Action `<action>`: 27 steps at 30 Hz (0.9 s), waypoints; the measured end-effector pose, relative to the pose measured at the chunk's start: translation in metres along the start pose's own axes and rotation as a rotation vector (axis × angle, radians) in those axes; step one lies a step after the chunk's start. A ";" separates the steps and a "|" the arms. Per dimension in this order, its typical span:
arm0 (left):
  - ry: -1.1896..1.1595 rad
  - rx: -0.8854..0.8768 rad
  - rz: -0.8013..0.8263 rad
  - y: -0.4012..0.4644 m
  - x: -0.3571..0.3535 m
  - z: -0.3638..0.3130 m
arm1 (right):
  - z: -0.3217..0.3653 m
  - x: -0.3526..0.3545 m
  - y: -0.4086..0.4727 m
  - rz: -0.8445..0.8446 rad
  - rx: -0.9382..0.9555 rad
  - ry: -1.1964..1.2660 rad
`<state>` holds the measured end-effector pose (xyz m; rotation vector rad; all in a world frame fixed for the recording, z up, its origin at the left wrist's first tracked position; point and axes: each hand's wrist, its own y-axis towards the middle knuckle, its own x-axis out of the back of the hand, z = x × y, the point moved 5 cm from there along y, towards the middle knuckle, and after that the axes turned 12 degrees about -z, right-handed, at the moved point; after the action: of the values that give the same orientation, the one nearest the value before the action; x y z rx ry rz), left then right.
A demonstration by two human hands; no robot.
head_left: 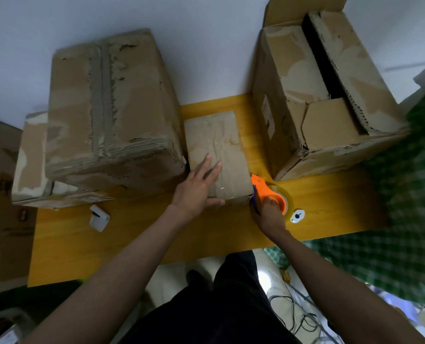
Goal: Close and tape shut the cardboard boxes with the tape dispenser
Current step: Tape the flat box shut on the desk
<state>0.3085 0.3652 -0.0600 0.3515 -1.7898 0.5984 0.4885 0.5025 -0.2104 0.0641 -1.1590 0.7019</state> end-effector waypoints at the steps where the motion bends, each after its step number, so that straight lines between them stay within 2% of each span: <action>1: -0.004 0.000 -0.014 -0.002 -0.001 0.001 | 0.000 0.001 0.000 -0.014 -0.014 0.022; 7: 0.055 0.042 -0.074 -0.018 -0.005 -0.001 | 0.000 0.044 -0.017 -0.094 -0.050 0.242; 11: 0.039 0.056 -0.009 -0.025 -0.002 -0.001 | 0.006 0.090 -0.061 -0.084 -0.082 0.445; 14: 0.011 0.041 -0.058 -0.026 0.011 -0.008 | 0.011 0.124 -0.093 -0.067 -0.139 0.567; 16: -0.105 0.042 -0.134 -0.027 0.020 -0.015 | 0.015 0.145 -0.104 -0.043 -0.133 0.592; 21: -0.628 0.142 -0.282 -0.027 0.049 -0.038 | 0.028 0.183 -0.101 0.037 0.017 0.655; 27: -0.965 0.331 -0.154 -0.022 0.065 -0.053 | 0.048 0.211 -0.076 0.155 0.244 0.675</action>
<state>0.3434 0.3810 0.0180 1.1412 -2.5332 0.6685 0.5356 0.5238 0.0136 -0.0569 -0.4318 0.9097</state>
